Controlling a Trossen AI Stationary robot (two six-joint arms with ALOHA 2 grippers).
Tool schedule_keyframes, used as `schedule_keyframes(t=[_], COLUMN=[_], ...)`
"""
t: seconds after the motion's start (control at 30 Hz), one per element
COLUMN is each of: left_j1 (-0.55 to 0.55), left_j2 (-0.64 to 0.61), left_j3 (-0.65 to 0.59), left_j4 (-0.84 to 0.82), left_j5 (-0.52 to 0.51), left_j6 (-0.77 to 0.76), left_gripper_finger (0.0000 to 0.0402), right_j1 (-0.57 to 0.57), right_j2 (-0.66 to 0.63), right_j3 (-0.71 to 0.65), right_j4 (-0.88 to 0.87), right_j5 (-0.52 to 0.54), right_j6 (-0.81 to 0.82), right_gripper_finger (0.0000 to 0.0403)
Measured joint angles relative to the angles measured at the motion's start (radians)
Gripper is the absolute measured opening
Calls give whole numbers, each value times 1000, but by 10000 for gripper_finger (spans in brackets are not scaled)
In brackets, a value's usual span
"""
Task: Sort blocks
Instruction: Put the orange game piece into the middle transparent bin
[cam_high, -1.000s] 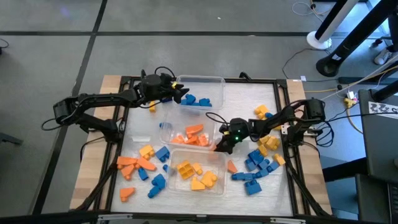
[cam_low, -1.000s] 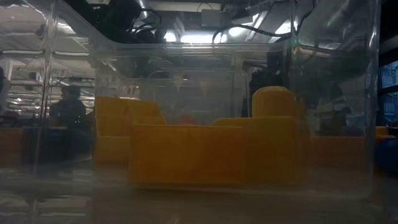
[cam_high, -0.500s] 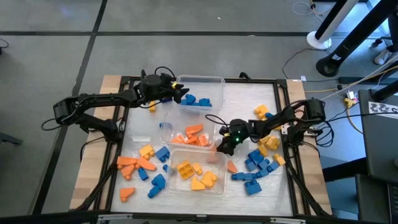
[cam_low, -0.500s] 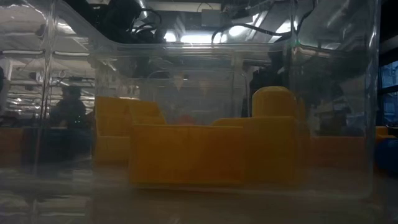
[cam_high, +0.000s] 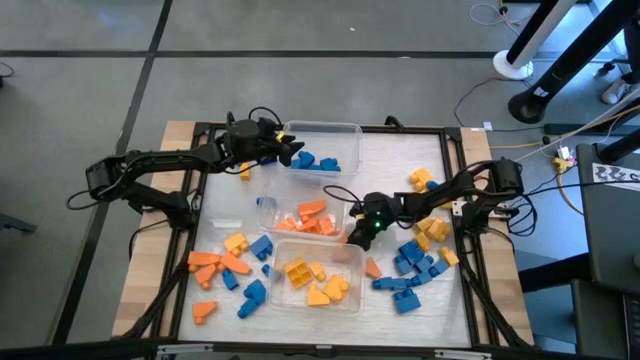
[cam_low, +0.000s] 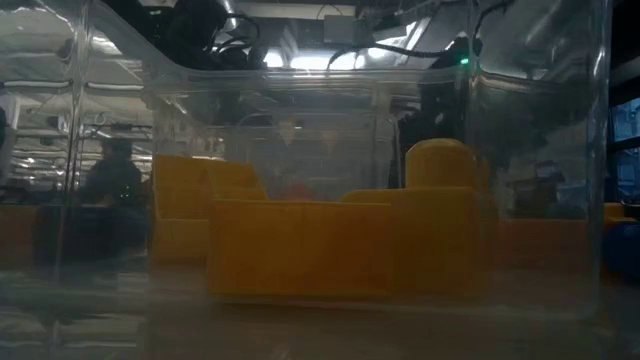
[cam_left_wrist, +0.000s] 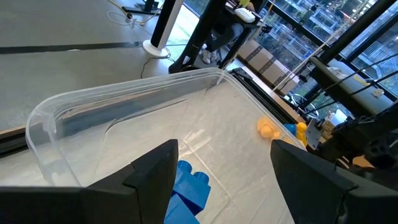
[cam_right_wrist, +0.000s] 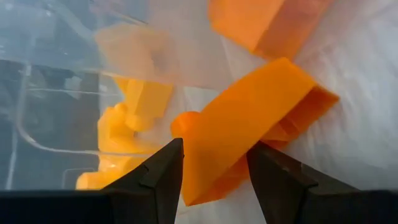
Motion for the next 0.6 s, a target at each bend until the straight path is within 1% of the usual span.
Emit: schedule_keyframes(t=[0.13,0.23,0.37,0.6], left_j1=[0,0,0,0], left_j2=[0,0,0,0], left_j3=[0,0,0,0], left_j4=[0,0,0,0], left_j5=[0,0,0,0], left_j6=[0,0,0,0], left_gripper_finger=[246,246,246,246], right_j1=[0,0,0,-4], right_j2=[2,2,2,0], right_j3=[34,44,44,46], right_j4=[-64,-93,-87,-42], right_j5=[30,55,63,62], right_j6=[-30,-35,-34,-27], right_gripper_finger=[176,160,116,19])
